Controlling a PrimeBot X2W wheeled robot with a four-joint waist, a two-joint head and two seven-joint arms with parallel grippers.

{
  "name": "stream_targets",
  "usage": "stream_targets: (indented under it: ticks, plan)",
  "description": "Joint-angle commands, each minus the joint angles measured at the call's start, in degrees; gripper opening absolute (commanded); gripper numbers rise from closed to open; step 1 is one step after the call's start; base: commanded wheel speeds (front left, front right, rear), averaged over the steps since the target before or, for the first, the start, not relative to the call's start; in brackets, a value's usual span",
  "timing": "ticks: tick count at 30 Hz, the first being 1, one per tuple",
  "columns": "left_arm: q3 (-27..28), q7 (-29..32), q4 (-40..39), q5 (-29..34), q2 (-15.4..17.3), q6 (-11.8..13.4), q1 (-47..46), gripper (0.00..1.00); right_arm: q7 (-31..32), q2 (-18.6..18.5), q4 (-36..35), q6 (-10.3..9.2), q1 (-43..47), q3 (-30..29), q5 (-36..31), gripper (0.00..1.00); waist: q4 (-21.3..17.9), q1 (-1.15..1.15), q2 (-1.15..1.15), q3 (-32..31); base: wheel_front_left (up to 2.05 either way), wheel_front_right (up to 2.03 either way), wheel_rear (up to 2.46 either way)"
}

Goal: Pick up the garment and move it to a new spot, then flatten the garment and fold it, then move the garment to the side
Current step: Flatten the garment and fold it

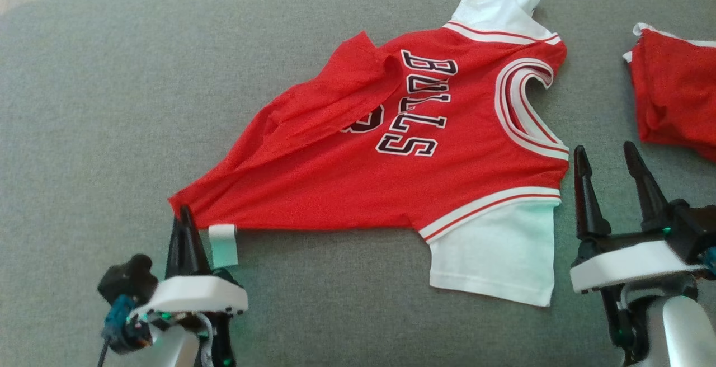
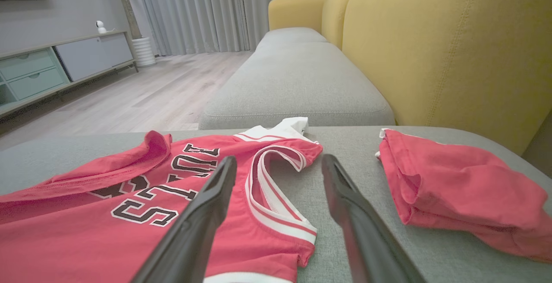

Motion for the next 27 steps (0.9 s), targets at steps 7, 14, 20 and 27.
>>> stream_targets:
  ticks: [7, 14, 20, 27]
  plan:
    - [3.41, -0.62, -0.31, 1.96, -1.08, -2.74, 0.64, 1.00, -0.80, -0.26, -0.21, -0.04, -0.24, 1.95, 1.00, 1.00, -0.27, 0.01, 0.00, -1.87, 0.00, 0.00, 0.00]
    - [4.56, -0.62, -3.32, 6.84, -0.92, -4.79, 1.53, 1.00, -1.53, -0.26, 0.91, -0.04, 0.85, 2.14, 1.17, 1.00, 0.24, 0.01, 0.00, -5.02, 0.00, 0.00, 0.00]
    - [3.79, -0.62, -6.24, 9.79, -0.75, -6.13, 4.39, 1.00, -1.86, -0.26, 1.37, -0.04, 3.50, 2.84, 1.43, 1.00, 0.79, 0.01, 0.00, -8.20, 0.00, 0.00, 0.00]
    - [2.28, -0.62, -8.47, 11.06, -1.13, -5.81, 9.71, 1.00, -2.34, -0.26, 2.32, -0.04, 7.04, 4.15, 2.85, 1.00, 1.07, 0.01, 0.00, -11.29, 0.00, 0.00, 0.00]
